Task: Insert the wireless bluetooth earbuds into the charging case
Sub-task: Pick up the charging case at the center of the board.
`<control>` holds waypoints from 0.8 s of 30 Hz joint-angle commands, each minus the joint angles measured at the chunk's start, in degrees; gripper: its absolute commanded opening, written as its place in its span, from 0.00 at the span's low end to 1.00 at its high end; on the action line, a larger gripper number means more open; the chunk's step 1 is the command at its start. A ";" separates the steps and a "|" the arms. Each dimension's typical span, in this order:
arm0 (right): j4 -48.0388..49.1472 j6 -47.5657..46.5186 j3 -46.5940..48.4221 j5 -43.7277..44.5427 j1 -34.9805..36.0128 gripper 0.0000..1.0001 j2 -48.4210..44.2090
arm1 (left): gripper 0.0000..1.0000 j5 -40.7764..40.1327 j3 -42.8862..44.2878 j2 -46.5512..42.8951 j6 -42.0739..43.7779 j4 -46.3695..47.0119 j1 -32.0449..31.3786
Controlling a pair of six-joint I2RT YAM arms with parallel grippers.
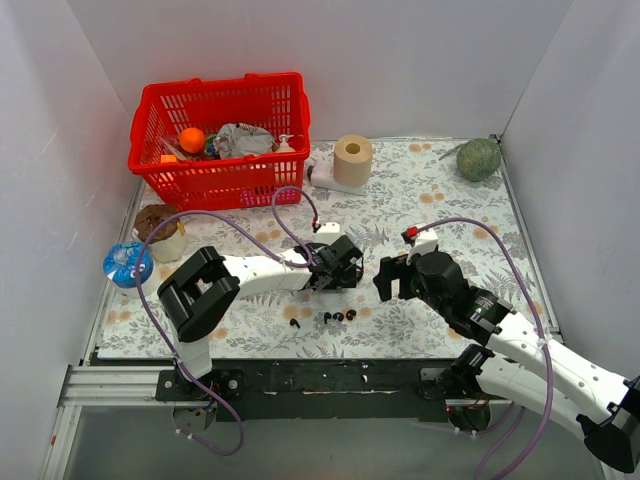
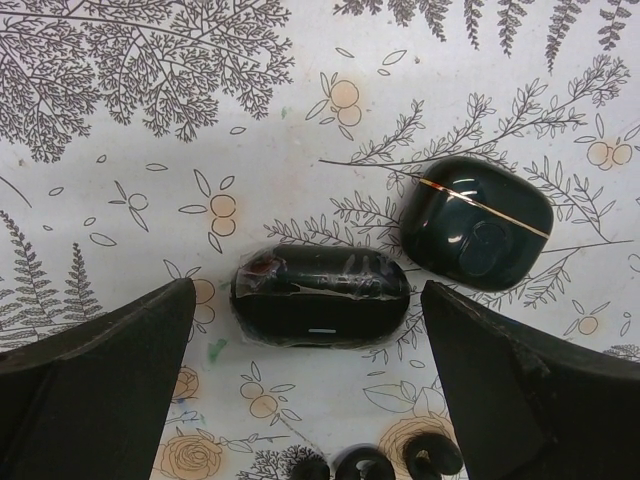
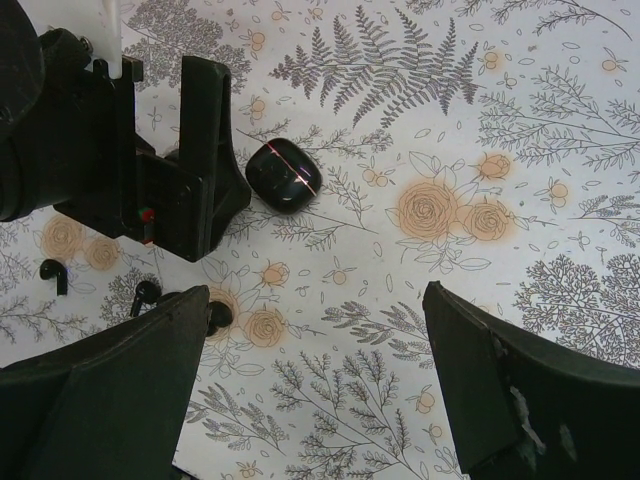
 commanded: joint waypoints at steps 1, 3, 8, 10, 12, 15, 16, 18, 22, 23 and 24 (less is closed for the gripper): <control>-0.14 0.71 -0.59 0.04 0.04 0.95 -1.04 | 0.98 0.16 -0.04 0.14 2.32 1.76 -0.09; -0.23 0.62 -0.59 0.04 0.04 0.95 -1.13 | 0.98 0.60 -0.21 -0.03 3.46 2.20 -0.09; -0.32 0.71 -0.59 0.22 0.04 0.95 -1.04 | 0.98 1.39 -0.65 0.49 5.66 2.29 -0.09; -0.41 0.71 -0.59 0.22 0.04 0.95 -0.95 | 0.98 1.30 -0.65 0.93 6.80 2.20 0.00; -0.58 0.88 -0.68 0.22 0.04 0.95 -1.13 | 0.98 1.22 -0.65 1.28 7.77 2.11 0.00; -0.76 0.97 -0.85 0.30 0.04 0.95 -1.30 | 0.97 1.04 -0.66 1.90 8.47 1.94 -0.09; -0.85 1.06 -1.03 0.39 0.04 0.95 -1.39 | 0.97 0.95 -0.65 2.42 9.00 1.94 -0.09; -0.93 1.15 -1.03 0.48 0.04 0.95 -1.65 | 0.95 0.78 -0.65 2.69 9.35 1.85 0.00; -1.11 1.32 -1.38 0.48 0.04 0.95 -1.83 | 0.87 1.22 -1.00 2.96 9.88 2.02 0.00; -1.11 1.32 -1.47 0.48 0.04 0.95 -1.92 | 0.85 1.30 -1.01 2.87 9.80 2.11 0.00; -1.11 1.32 -1.47 0.57 0.04 0.95 -2.01 | 0.84 1.39 -1.18 2.78 9.71 2.20 0.00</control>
